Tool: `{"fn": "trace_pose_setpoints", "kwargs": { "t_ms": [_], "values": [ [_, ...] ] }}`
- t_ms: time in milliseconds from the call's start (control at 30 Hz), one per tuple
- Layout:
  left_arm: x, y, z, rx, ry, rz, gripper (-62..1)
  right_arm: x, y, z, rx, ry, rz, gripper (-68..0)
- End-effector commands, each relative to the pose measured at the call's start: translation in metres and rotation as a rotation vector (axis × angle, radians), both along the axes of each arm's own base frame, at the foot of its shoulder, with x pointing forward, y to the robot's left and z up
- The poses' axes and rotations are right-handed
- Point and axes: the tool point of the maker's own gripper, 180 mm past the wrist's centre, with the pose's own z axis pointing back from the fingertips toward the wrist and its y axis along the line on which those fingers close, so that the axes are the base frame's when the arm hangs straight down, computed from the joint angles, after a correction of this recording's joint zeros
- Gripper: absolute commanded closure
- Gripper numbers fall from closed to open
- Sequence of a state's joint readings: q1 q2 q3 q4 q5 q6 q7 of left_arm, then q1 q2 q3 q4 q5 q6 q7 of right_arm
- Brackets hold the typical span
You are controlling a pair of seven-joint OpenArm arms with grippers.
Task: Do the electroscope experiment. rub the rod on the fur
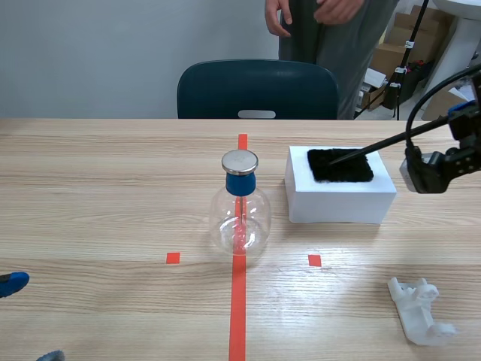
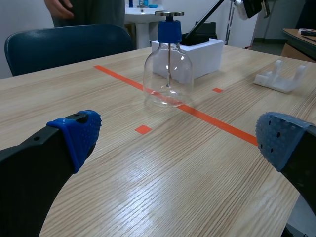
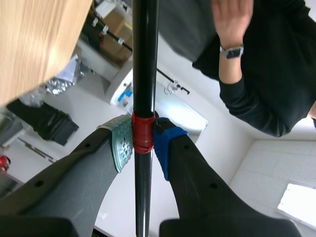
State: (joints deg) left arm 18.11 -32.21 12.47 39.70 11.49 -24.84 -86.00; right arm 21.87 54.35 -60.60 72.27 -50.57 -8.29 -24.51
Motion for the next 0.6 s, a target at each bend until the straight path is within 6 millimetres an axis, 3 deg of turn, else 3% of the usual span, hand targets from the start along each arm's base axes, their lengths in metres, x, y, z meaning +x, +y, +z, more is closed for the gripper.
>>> {"fn": "trace_pose_setpoints", "kwargs": {
  "t_ms": [0, 200, 467, 567],
  "values": [
    [0.001, 0.0, 0.011, -0.044, -0.044, 0.008, -62.3, 0.001, -0.004, 0.005, -0.021, -0.013, 0.0, 0.0],
    [0.001, 0.0, 0.011, -0.044, -0.044, 0.008, -62.3, -0.007, -0.034, 0.005, -0.05, 0.021, -0.051, 0.0],
    [0.001, 0.0, 0.011, -0.044, -0.044, 0.008, -62.3, -0.004, -0.002, -0.007, 0.008, 0.028, -0.003, 0.0],
    [0.001, 0.0, 0.011, -0.044, -0.044, 0.008, -62.3, -0.004, -0.006, -0.005, 0.015, 0.008, -0.045, 0.0]
  ]
}}
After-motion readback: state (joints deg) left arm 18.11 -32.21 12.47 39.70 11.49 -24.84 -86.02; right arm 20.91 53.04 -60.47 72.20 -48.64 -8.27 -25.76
